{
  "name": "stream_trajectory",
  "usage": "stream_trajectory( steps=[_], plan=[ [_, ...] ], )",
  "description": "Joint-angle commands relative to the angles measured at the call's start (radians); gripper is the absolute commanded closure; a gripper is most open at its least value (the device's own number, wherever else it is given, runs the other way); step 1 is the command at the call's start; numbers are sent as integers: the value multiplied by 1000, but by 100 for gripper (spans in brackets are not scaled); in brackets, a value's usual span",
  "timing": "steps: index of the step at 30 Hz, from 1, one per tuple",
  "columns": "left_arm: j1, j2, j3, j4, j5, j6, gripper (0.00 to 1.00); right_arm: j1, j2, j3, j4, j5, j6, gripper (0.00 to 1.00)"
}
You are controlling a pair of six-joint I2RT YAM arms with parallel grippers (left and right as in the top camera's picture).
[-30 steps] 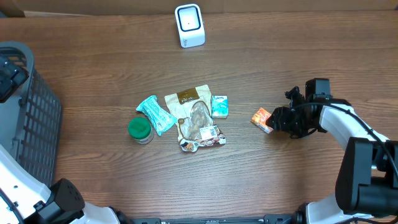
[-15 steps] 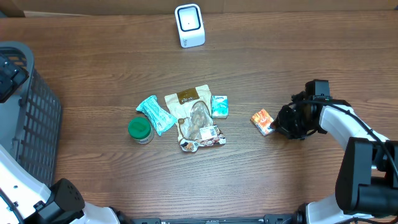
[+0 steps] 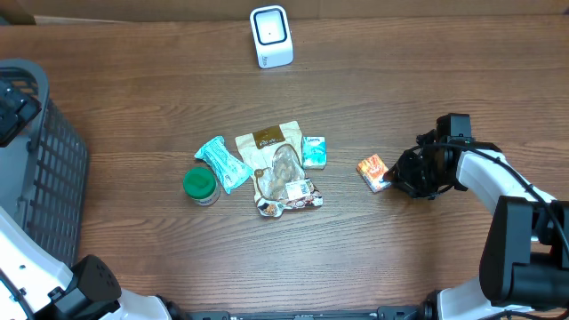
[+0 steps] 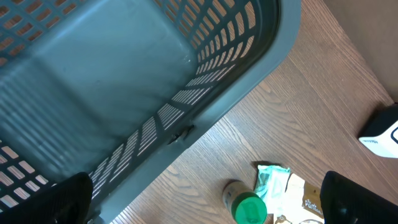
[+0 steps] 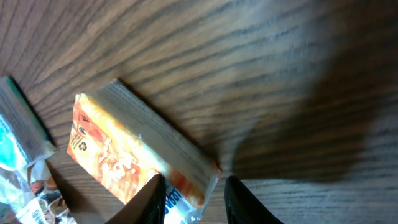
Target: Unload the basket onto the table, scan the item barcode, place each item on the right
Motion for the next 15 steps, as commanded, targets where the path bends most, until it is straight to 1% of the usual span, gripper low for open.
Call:
stream_trajectory(
  steps=[1, 8, 10, 11, 12, 13, 15],
  plan=[
    [-7, -2, -3, -2, 6, 15, 0, 3, -5, -21, 23, 26, -51, 68],
    [-7, -2, -3, -2, 6, 15, 0, 3, -4, -84, 106, 17, -57, 69],
    [-7, -2, -3, -2, 6, 15, 0, 3, -5, -104, 135, 6, -53, 74],
    [-7, -2, -3, -2, 6, 15, 1, 3, -5, -109, 144, -2, -52, 80],
    [-7, -2, -3, -2, 6, 15, 1, 3, -5, -109, 147, -1, -49, 91],
    [-7, -2, -3, -2, 6, 15, 0, 2, -5, -109, 150, -1, -49, 96],
    [-7, -2, -3, -2, 6, 15, 0, 2, -5, -108, 150, -10, -49, 96]
  ],
)
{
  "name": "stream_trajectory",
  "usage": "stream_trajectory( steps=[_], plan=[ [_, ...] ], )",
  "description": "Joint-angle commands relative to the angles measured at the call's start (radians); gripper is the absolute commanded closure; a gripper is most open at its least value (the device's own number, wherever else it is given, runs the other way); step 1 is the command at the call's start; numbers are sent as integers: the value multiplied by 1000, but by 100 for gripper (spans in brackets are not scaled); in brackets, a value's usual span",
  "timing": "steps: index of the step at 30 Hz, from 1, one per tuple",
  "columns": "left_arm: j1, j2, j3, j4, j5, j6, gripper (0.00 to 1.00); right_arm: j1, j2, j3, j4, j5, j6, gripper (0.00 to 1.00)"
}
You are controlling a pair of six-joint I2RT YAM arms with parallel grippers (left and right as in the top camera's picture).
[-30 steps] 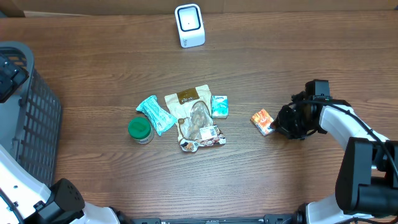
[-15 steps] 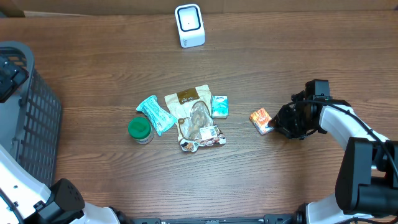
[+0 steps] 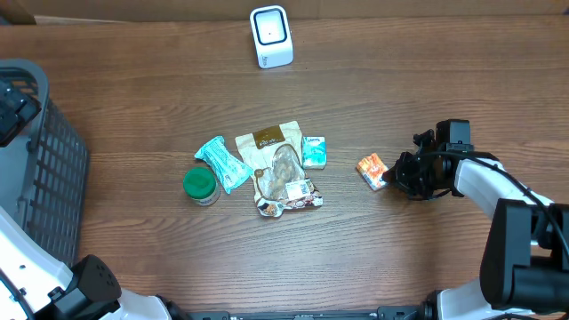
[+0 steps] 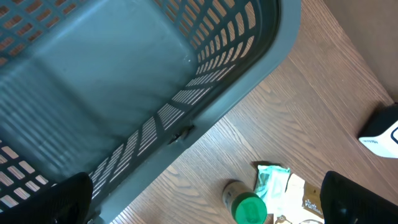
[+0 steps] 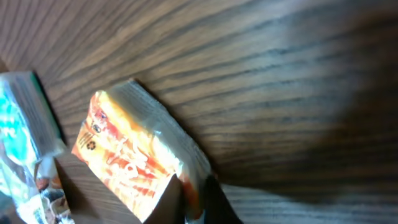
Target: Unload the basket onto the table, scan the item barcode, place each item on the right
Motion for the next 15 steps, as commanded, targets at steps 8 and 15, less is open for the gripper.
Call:
stream_trajectory(
  steps=[8, 15],
  plan=[
    [-7, -1, -3, -2, 6, 15, 1, 2, -29, 2, -35, -165, -15, 96],
    [-7, -1, -3, -2, 6, 15, 0, 2, -144, 72, -130, -407, -35, 96]
  ],
)
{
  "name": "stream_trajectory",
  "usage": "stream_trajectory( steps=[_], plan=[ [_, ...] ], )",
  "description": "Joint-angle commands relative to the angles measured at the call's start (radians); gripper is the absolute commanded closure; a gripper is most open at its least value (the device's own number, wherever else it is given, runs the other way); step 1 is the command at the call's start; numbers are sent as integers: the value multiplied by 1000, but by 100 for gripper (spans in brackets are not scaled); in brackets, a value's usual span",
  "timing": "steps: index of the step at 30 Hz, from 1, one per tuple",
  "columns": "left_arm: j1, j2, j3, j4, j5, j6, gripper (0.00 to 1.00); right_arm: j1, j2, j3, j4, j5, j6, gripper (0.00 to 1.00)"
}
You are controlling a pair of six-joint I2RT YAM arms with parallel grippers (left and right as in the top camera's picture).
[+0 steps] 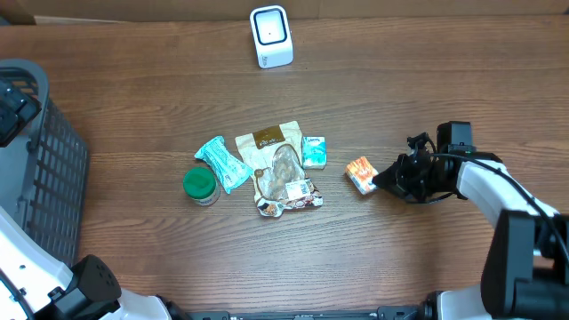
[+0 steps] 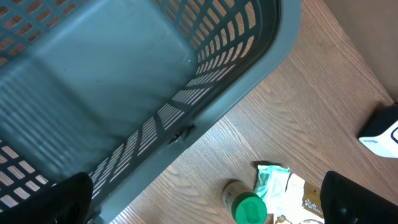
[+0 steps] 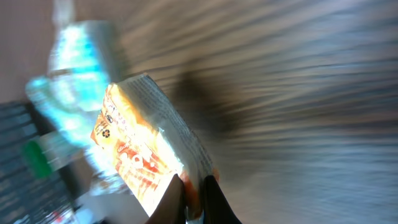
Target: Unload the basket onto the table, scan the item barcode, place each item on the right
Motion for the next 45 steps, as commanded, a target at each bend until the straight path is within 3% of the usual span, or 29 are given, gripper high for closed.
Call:
stream_trajectory(
  steps=[1, 7, 11, 19, 25, 36, 45],
  plan=[
    [-7, -2, -3, -2, 6, 15, 0, 3, -95, 68, -23, -219, -15, 96],
    [-7, -2, -3, -2, 6, 15, 1, 3, -119, 90, -14, -526, 48, 96],
    [-7, -2, -3, -2, 7, 15, 1, 3, -119, 90, 108, -721, 251, 96],
    [-7, -2, -3, -2, 6, 15, 0, 3, -119, 90, 377, -768, 786, 96],
    [-7, -2, -3, -2, 7, 15, 0, 3, -119, 90, 490, -735, 975, 96],
    [-7, -2, -3, -2, 6, 15, 0, 5, -119, 90, 490, -614, 967, 96],
    [-7, -2, -3, -2, 6, 15, 0, 40, -119, 90, 473, -567, 641, 96]
  ],
)
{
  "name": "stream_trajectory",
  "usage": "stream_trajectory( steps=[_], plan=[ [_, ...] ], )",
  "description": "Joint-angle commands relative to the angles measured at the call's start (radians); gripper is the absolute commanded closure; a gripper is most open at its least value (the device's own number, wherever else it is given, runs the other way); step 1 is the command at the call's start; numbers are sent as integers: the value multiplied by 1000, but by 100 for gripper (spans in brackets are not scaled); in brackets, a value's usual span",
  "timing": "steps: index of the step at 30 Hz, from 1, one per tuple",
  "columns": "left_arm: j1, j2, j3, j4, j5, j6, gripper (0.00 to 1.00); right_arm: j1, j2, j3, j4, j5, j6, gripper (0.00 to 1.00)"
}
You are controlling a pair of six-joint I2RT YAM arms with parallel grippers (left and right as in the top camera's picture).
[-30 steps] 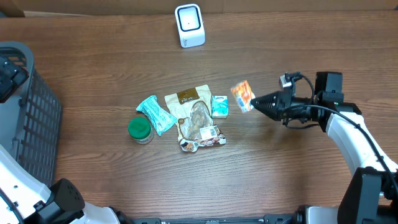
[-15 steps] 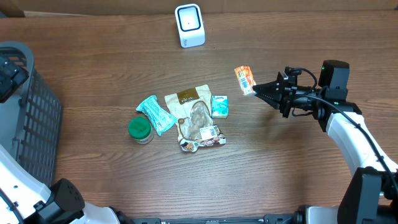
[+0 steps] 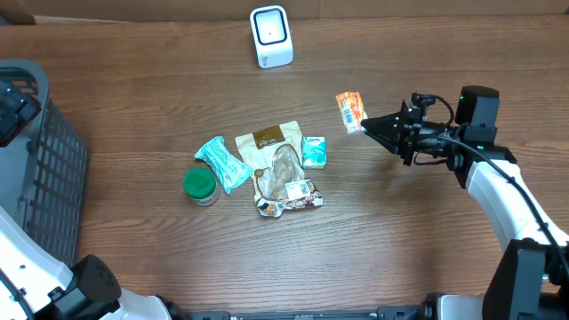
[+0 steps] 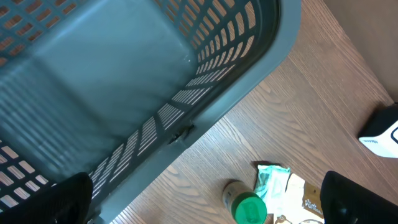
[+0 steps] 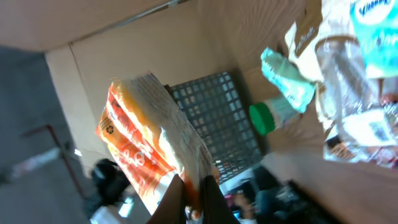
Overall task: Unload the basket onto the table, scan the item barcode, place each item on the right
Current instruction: 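Lift the orange box and swing it toward the scanner, then hold the orange box in front of the white scanner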
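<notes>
A small orange packet (image 3: 350,110) hangs above the table, right of centre, with my right gripper (image 3: 366,123) shut on its edge. In the right wrist view the orange packet (image 5: 146,149) stands tilted above the pinching right gripper (image 5: 193,186). The white barcode scanner (image 3: 270,36) stands at the far edge, left of the packet and apart from it. My left gripper (image 4: 211,205) is open and holds nothing, hanging over the grey basket (image 4: 124,74) at the left.
A cluster lies mid-table: a green-lidded jar (image 3: 201,185), a teal packet (image 3: 222,163), a brown-and-white pouch (image 3: 269,145), a tissue pack (image 3: 314,152) and a clear snack bag (image 3: 286,182). The grey basket (image 3: 49,178) fills the left edge.
The right gripper has gone from low over the table beside the cluster to higher and farther back, with the orange packet in it. The left arm has not moved.
The right gripper stood open around the orange packet lying on the table at the right. It was then shut on the packet's edge, then held it shifted left toward the cluster. Now the packet is raised nearer the scanner. The left arm stayed over the basket throughout.
</notes>
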Motion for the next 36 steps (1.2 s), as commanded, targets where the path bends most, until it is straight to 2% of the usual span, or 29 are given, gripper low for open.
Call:
stream_trajectory(
  steps=[1, 7, 14, 20, 25, 29, 36],
  plan=[
    [-7, -2, -3, -2, 6, 15, 1, 42, -15, 18, -11, 40, -190, 96],
    [-7, -2, -3, -2, 6, 15, 0, 153, -15, 18, -106, 210, -311, 96],
    [-7, -2, -3, -2, 6, 15, 0, 290, -15, 61, -272, 516, -429, 96],
    [-7, -2, -3, -2, 6, 15, 1, 366, -6, 290, -551, 863, -528, 96],
    [-7, -2, -3, -2, 6, 15, 0, 419, 26, 505, -670, 1115, -568, 96],
    [-7, -2, -3, -2, 6, 15, 0, 477, 59, 624, -581, 1408, -627, 96],
    [-7, -2, -3, -2, 6, 15, 0, 563, 172, 624, -169, 1655, -855, 96]
  ],
)
